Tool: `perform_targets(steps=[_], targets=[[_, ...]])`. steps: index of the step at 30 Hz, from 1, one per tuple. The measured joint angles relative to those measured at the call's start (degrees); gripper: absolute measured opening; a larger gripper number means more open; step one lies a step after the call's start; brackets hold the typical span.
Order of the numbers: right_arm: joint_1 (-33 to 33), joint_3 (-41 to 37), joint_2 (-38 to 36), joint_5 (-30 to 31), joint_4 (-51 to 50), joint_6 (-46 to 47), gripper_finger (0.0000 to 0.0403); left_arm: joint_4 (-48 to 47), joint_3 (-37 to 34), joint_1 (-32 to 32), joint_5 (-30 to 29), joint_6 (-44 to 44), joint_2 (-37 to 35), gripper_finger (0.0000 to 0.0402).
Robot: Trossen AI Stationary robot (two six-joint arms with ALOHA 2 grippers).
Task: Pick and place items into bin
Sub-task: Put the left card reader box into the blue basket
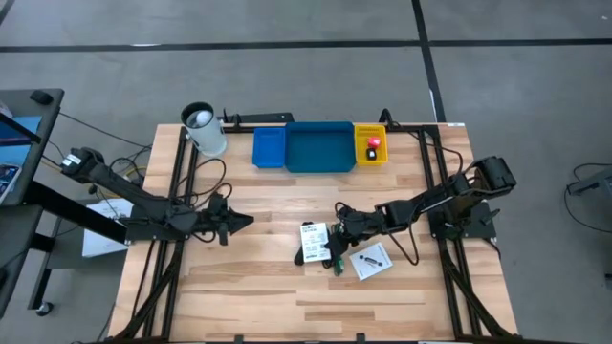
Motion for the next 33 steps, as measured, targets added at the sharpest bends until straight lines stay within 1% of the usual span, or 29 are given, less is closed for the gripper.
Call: perform_targets(steps=[10,16,25,30,33], targets=[[-0.8,0.0,0.0,0.0,0.0,-0.7,0.0235,0.8,0.0,0.0,0.0,-4.9,8.5,0.0043],[-1.7,0.0,0.0,0.0,0.0,-1.4,0.0235,6.2,0.0,0.0,0.3,-5.0,12.6,0.0043],[-1.8,0.0,0.0,-0.2,0.0,-2.0,0.0235,10.7,0.0,0.0,0.4,-5.1,16.8,0.0043],[-1.8,0.0,0.0,-0.1,0.0,-2.3,0.0235,15.5,0.1,0.0,0.4,-5.1,19.6,0.0043],[-1.8,0.0,0.0,-0.1,0.0,-2.3,0.0235,16.8,0.6,0.0,1.6,-5.1,21.9,0.0043]])
